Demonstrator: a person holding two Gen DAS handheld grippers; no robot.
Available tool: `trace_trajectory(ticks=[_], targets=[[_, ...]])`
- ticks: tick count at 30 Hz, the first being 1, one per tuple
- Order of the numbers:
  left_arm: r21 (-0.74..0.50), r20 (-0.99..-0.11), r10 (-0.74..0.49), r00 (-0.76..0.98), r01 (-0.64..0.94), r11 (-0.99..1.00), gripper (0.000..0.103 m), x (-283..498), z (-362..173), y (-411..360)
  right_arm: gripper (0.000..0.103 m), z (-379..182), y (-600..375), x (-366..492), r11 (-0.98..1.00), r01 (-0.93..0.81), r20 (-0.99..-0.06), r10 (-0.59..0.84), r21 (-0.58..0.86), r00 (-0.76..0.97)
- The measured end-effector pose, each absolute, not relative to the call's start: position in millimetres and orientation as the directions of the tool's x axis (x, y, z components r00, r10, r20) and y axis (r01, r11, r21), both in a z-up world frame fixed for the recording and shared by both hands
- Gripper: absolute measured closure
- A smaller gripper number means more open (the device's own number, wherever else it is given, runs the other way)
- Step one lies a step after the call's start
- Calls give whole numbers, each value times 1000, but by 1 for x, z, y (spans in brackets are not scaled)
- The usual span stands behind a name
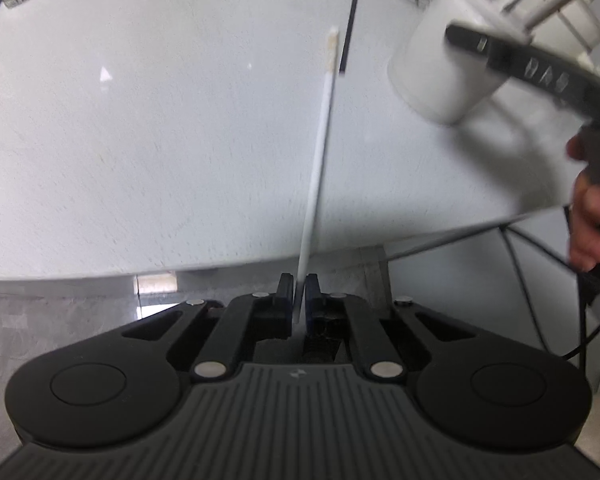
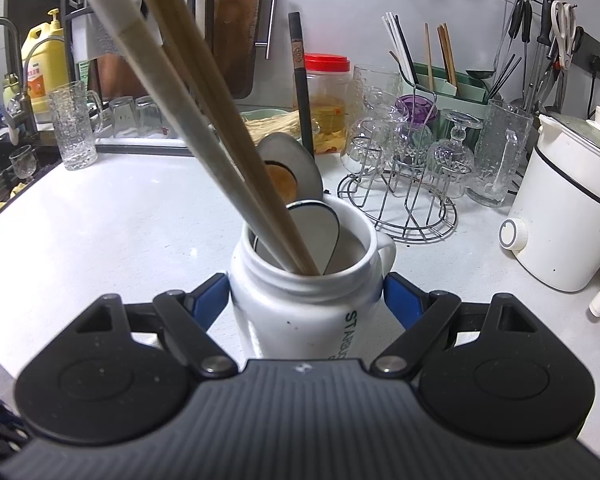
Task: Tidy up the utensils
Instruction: 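Lift the white chopstick off the counter with the left tool, then carry the white chopstick up over the mug held by the right tool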
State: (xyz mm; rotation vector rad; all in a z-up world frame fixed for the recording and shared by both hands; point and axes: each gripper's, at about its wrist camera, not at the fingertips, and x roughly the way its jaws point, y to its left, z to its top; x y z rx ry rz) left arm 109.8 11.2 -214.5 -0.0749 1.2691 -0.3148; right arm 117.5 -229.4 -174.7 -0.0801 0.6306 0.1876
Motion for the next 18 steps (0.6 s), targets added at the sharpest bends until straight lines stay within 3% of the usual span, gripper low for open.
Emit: trace_trajectory(ticks=[18], targets=[[-209, -819, -313, 482, 258, 943, 98, 127, -94, 19, 16, -176, -229, 118, 981, -193, -590, 142, -24, 795]])
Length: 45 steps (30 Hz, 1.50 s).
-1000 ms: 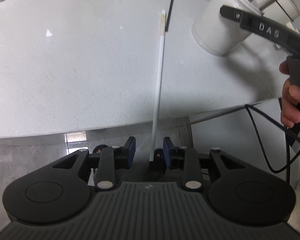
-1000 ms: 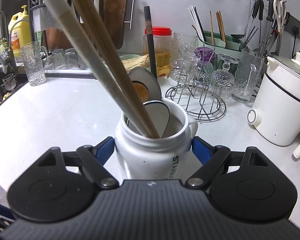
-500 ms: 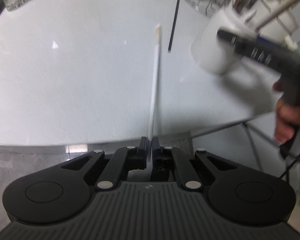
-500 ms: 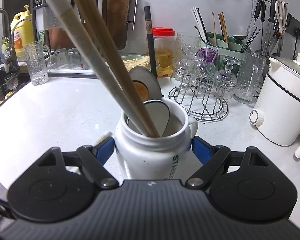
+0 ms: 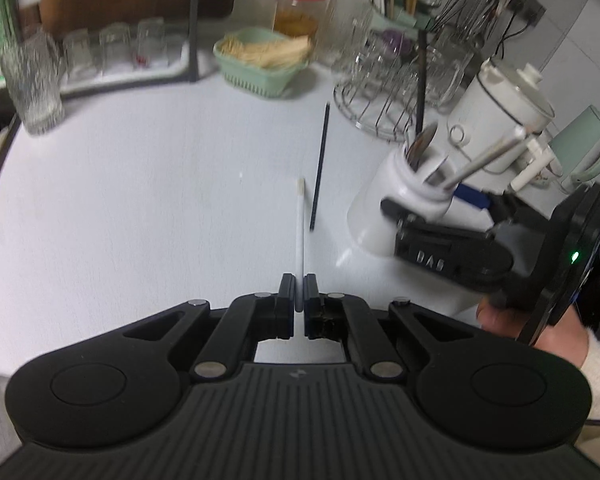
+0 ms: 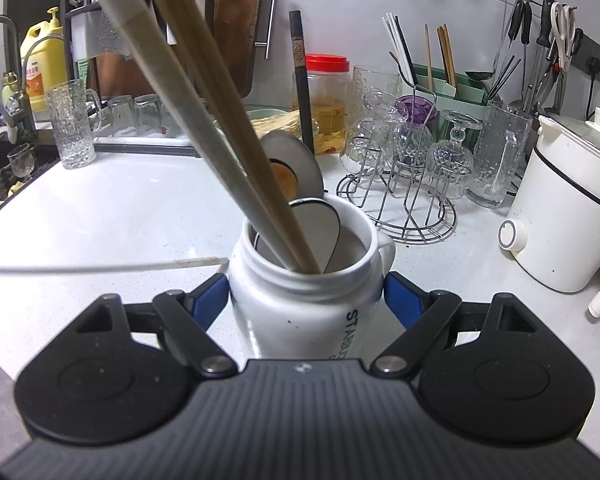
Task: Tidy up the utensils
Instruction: 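Carry the white chopstick up over the mug held by the right tool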
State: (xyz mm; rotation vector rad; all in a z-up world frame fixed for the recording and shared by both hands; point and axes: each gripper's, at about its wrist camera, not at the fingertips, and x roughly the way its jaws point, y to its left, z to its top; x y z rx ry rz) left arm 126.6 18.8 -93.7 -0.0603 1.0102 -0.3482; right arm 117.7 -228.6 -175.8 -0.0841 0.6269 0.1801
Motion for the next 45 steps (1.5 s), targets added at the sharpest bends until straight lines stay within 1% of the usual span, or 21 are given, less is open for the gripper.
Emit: trace_trajectory(ticks=[7, 11, 18, 25, 35, 45], targets=[[-206, -775, -327, 540, 274, 940, 98, 133, -69, 11, 16, -177, -228, 117, 982, -187, -587, 140, -20, 798], [-183, -750, -320, 580, 283, 942, 98, 138, -56, 5, 16, -177, -228, 117, 982, -189, -585, 141, -21, 799], [-204, -710, -343, 615, 287, 936, 98, 147, -37, 2, 16, -177, -229, 117, 981, -192, -584, 143, -22, 799], [-196, -674, -366, 641, 323, 926, 98, 149, -10, -6, 16, -177, -229, 117, 981, -195, -583, 146, -22, 799], [-170, -632, -396, 666, 379, 910, 99, 149, 29, -24, 16, -177, -229, 117, 980, -197, -583, 148, -21, 799], [-124, -564, -424, 709, 435, 892, 98, 159, 78, -51, 16, -178, -228, 118, 979, -203, -581, 155, -18, 799]])
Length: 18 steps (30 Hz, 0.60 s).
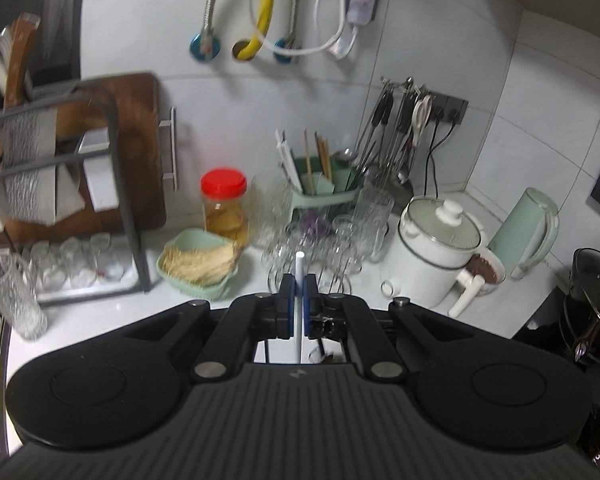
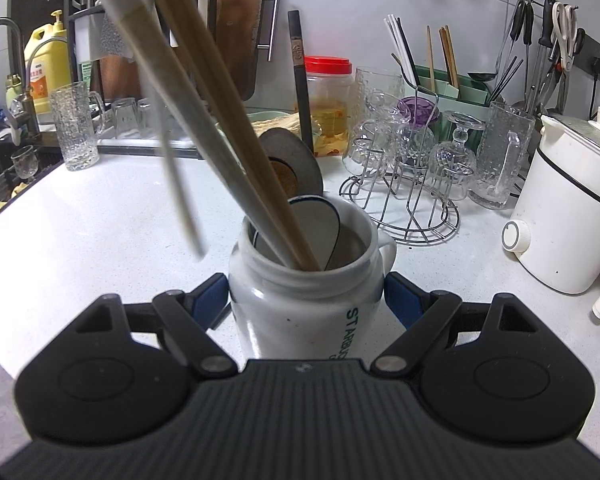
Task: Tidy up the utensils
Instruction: 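Carry the white chopstick up over the mug held by the right tool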
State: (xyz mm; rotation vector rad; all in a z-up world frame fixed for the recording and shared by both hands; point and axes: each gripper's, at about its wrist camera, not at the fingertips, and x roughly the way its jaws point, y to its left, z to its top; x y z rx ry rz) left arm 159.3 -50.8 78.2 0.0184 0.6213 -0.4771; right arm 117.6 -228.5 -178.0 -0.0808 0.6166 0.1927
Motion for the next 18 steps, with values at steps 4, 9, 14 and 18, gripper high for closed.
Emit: trace_trajectory(ticks=[4, 9, 14, 18], targets=[[-116, -534, -456, 712, 473, 874, 98, 161, 97, -63, 16, -178, -229, 118, 979, -205, -581, 157, -18, 798], [-106, -513, -475, 715, 496, 862, 98, 163, 112, -73, 16, -179, -229, 117, 978, -208, -577, 162, -14, 800], [-109, -492, -496, 715, 515, 850, 98, 164, 121, -81, 16, -179, -229, 118, 978, -210, -576, 165, -12, 801], [-99, -482, -504, 717, 527, 844, 98, 164, 124, -88, 16, -179, -229, 118, 977, -213, -575, 168, -11, 801]])
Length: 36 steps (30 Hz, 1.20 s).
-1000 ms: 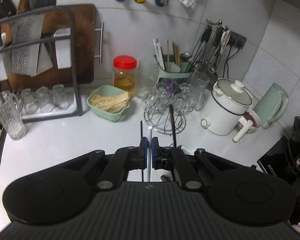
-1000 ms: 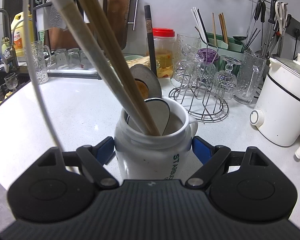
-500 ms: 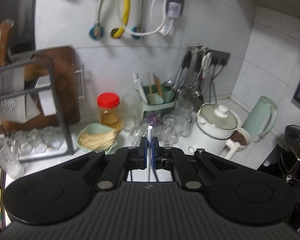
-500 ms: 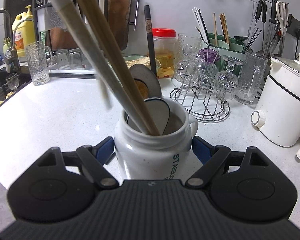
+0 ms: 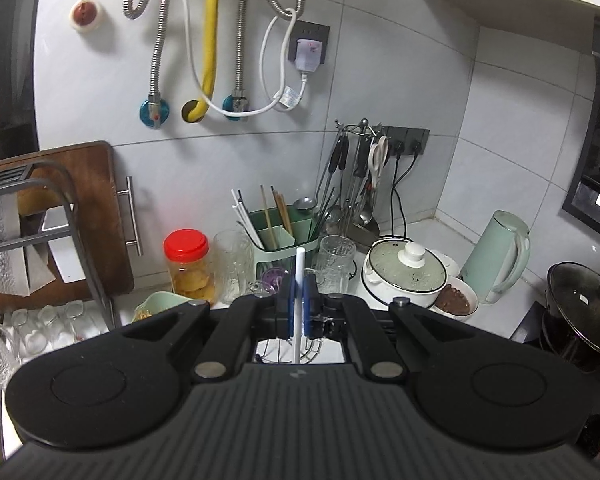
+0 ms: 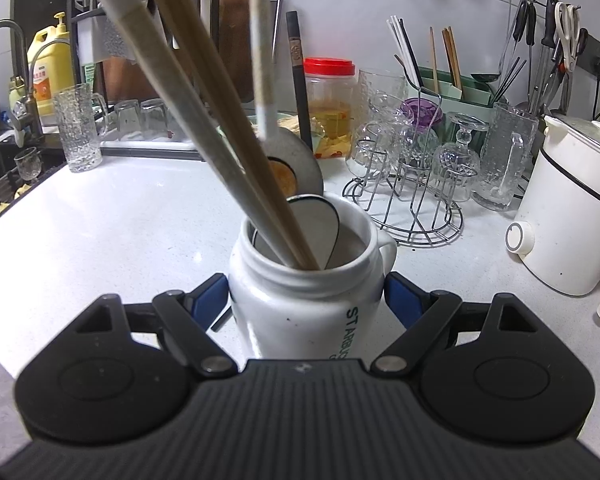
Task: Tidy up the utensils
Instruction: 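Carry the white chopstick up over the mug held by the right tool, then lower the white chopstick into the mug and open the left tool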
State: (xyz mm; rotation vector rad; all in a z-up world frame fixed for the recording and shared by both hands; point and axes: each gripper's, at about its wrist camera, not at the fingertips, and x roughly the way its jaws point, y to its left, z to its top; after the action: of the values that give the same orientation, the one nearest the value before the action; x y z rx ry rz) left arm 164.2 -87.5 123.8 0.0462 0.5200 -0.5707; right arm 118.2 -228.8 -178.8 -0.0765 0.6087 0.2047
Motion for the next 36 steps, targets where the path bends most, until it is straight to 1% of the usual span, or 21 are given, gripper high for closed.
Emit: trace_trajectory(ticks=[5, 9, 13, 19, 23, 26, 29, 32, 36], targets=[[-120, -502, -513, 696, 531, 839, 98, 172, 109, -96, 16, -179, -229, 118, 977, -215, -572, 170, -11, 802], [-129, -500, -506, 703, 517, 846, 98, 180, 93, -100, 16, -179, -229, 118, 977, -215, -572, 170, -11, 802], [-144, -521, -507, 687, 515, 845, 98, 188, 77, -105, 16, -179, -229, 118, 976, -216, -573, 170, -12, 802], [-152, -579, -509, 637, 528, 835, 98, 196, 52, -114, 16, -179, -229, 118, 975, -220, -572, 172, -16, 802], [-157, -644, -512, 568, 557, 815, 98, 201, 34, -122, 16, -179, -229, 118, 975, -223, -574, 174, -17, 800], [-193, -696, -519, 497, 567, 801, 98, 206, 22, -125, 16, -179, -229, 118, 974, -225, -574, 174, -18, 800], [-200, -740, -502, 448, 566, 800, 98, 209, 7, -129, 16, -179, -229, 118, 974, -225, -575, 173, -18, 799], [-217, -758, -501, 418, 562, 798, 98, 210, -3, -131, 16, -179, -228, 119, 974, -227, -579, 174, -21, 797], [-223, -757, -507, 412, 566, 793, 98, 210, -5, -130, 16, -179, -228, 119, 974, -227, -582, 173, -19, 795]])
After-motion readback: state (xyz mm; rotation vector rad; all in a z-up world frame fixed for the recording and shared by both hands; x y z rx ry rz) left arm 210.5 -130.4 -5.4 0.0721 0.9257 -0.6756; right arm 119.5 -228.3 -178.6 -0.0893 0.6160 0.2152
